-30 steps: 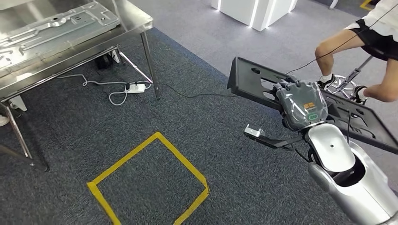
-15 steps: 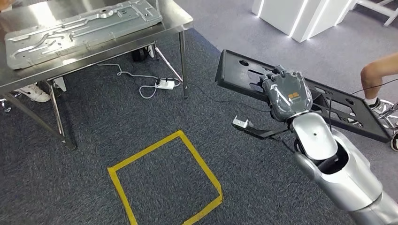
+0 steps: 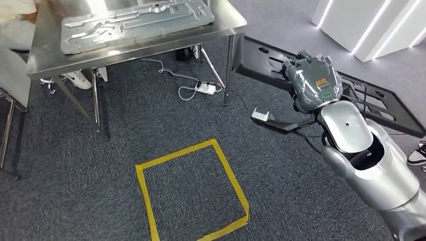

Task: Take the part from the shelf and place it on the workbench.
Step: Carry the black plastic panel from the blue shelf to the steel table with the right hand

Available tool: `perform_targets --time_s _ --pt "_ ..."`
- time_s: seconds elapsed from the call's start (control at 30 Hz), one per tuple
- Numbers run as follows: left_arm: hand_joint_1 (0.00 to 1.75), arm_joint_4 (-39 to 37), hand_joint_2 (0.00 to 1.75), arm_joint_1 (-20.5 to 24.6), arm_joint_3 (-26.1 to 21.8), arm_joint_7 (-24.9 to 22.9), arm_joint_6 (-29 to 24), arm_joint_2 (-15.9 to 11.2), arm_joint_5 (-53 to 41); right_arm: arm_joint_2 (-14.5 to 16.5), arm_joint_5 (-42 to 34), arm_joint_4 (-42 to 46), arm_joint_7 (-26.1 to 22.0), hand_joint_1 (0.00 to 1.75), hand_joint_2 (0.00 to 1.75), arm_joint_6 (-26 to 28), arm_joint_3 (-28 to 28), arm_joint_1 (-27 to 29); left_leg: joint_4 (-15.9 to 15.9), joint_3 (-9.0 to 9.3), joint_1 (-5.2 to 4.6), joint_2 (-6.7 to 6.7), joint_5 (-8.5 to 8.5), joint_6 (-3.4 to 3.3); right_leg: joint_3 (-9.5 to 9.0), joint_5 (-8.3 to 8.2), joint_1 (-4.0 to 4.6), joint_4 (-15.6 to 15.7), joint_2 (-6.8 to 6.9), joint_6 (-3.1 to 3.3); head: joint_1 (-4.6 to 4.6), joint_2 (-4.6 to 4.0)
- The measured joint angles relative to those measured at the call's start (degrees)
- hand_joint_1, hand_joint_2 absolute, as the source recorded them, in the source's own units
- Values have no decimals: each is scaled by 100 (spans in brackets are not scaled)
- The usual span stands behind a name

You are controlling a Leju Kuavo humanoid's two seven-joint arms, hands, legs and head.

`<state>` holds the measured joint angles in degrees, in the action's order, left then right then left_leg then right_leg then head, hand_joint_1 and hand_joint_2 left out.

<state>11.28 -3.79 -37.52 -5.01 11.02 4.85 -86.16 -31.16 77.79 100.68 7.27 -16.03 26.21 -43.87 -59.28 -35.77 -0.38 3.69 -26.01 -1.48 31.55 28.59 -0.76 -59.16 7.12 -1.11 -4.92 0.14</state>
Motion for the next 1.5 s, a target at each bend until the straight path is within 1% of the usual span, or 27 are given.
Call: perform_targets --time_s 0.07,0.13,0.2,0.23,0.27,0.3,0.33,0.4,0.47,0.5,0.53,0.57,0.6,0.67,0.73,0.8,0.83,0.93,1.0,1.1,1.17,1.23,1.3,1.33,1.37,1.43,1.5 --pt "0 1 175 -6 -1 9 -4 -2 0 3 -16 -9 16 175 175 -33 14 -20 36 36 30 -157 3 -61 -43 -8 -16 -47 28 -65 1 1" --pt "0 3 175 -9 -1 15 -7 -3 0 4 -32 -12 30 175 175 -50 26 -33 66 114 59 -294 1 -117 43 121 -53 -286 -217 -107 6 1" --pt "0 3 175 9 -3 17 -7 -3 0 3 -38 -13 38 175 175 -57 30 -48 72 154 66 -425 -8 -154 391 433 -66 -899 -549 -129 11 1" --pt "0 3 175 16 -4 17 -8 -4 0 2 -35 -16 41 175 175 -66 31 -48 69 160 62 -501 -17 -164 613 567 -63 -1250 -634 -136 12 1" --pt "0 3 175 20 -5 17 -10 -4 0 2 -32 -19 43 175 175 -78 34 -41 66 172 58 -584 -29 -172 800 617 -58 -1500 -675 -138 13 1" --pt "0 4 175 19 -5 17 -12 -4 0 4 -27 -22 43 175 175 -95 39 -36 62 193 54 -670 -45 -174 902 550 -55 -1564 -693 -133 12 1" --pt "0 4 175 19 -5 17 -13 -4 0 7 -25 -25 44 175 175 -114 43 -37 59 227 51 -758 -66 -170 894 363 -55 -1409 -712 -122 11 1" --pt "0 4 175 15 -5 19 -13 -2 0 14 -22 -26 52 175 175 -130 48 -52 58 308 53 -921 -122 -146 676 -146 -58 -715 -870 -80 10 1" --pt "0 3 175 18 -7 19 -10 3 0 9 -26 -34 50 175 175 -83 46 -52 52 328 79 -1069 -161 -98 516 -306 -41 -173 -1090 -23 15 1" --pt "0 3 175 15 -7 19 -9 5 0 -2 -30 -40 40 175 175 -43 44 -33 31 321 92 -1129 -165 -67 485 -275 -25 -81 -1145 12 18 1" --pt "0 3 175 13 -7 19 -9 7 0 -14 -34 -49 26 175 175 -7 42 -12 10 320 96 -1173 -162 -38 455 -246 -3 -22 -1113 44 21 1" --pt "0 4 175 4 -7 19 -9 2 0 -21 -36 -55 12 175 175 12 40 6 -23 319 88 -1168 -177 -11 387 -276 -5 3 -1050 77 24 1" --pt "0 4 175 -6 -7 21 -9 1 0 -23 -29 -60 7 175 175 15 39 13 -91 317 68 -1063 -194 10 323 -265 -15 32 -973 110 20 1" --pt "0 5 175 4 -7 22 -9 1 0 -15 -15 -62 8 175 175 4 39 1 -446 140 45 -700 -343 55 189 -212 -34 70 -817 174 2 1" --pt "0 4 175 30 -7 22 -9 7 0 -18 -10 -66 5 175 175 12 39 22 -1147 -293 67 -448 -610 108 85 -123 -17 76 -650 210 -14 1" --pt "0 5 175 25 -7 19 -12 7 0 -23 -16 -73 -3 175 175 25 39 81 -1574 -660 99 -407 -674 153 -26 -16 -13 72 -484 202 -14 1" --pt "0 5 175 15 -7 18 -13 7 0 -22 -17 -76 -8 175 175 27 39 102 -1491 -697 108 -394 -545 168 -91 39 -16 71 -411 191 -14 1" --pt "0 6 175 -15 -7 22 -14 -1 0 -14 29 -81 5 175 175 -1 39 103 -474 -392 98 -223 122 143 -322 228 -21 76 -217 131 -13 1" --pt "0 5 175 -25 -7 32 -13 -4 0 -2 88 -80 15 175 175 -13 39 84 -132 -269 56 -138 219 76 -416 336 0 87 -125 50 -8 1" --pt "0 5 175 -52 -7 39 -13 -3 0 -9 170 -80 0 175 175 22 38 83 -106 -177 54 -211 163 -49 -504 362 17 -16 -112 -56 6 1" --pt "0 7 175 -50 -7 40 -14 -4 0 -37 199 -81 -13 175 175 32 32 69 -55 -44 70 -269 112 -110 -300 348 -10 -440 -334 -84 8 1" --pt "0 7 175 -24 -7 46 -15 -4 0 -61 199 -86 -40 175 175 5 28 54 -25 62 72 -323 40 -148 172 530 -24 -1110 -591 -99 9 1" --pt "0 7 175 -1 -7 51 -20 -4 0 -72 185 -96 -68 175 175 -39 28 53 -23 170 58 -388 -58 -164 597 820 -21 -1487 -672 -105 9 1" --pt "0 7 175 2 -7 51 -22 -5 0 -77 174 -101 -79 175 175 -54 28 55 -24 244 48 -420 -115 -165 705 853 -18 -1449 -678 -100 9 1" --pt "0 7 175 4 -8 50 -24 -7 0 -86 161 -107 -87 175 175 -70 28 55 -24 325 38 -448 -173 -163 738 756 -12 -1270 -681 -84 8 1" --pt "0 5 175 0 -9 50 -24 -9 0 -110 141 -118 -93 175 175 -101 27 56 -22 495 26 -489 -300 -141 679 142 11 -654 -694 -11 10 1" --pt "0 4 175 -1 -9 51 -25 -9 0 -128 120 -137 -93 175 175 -125 25 52 -4 590 24 -516 -396 -91 633 -344 63 -231 -706 70 16 1"
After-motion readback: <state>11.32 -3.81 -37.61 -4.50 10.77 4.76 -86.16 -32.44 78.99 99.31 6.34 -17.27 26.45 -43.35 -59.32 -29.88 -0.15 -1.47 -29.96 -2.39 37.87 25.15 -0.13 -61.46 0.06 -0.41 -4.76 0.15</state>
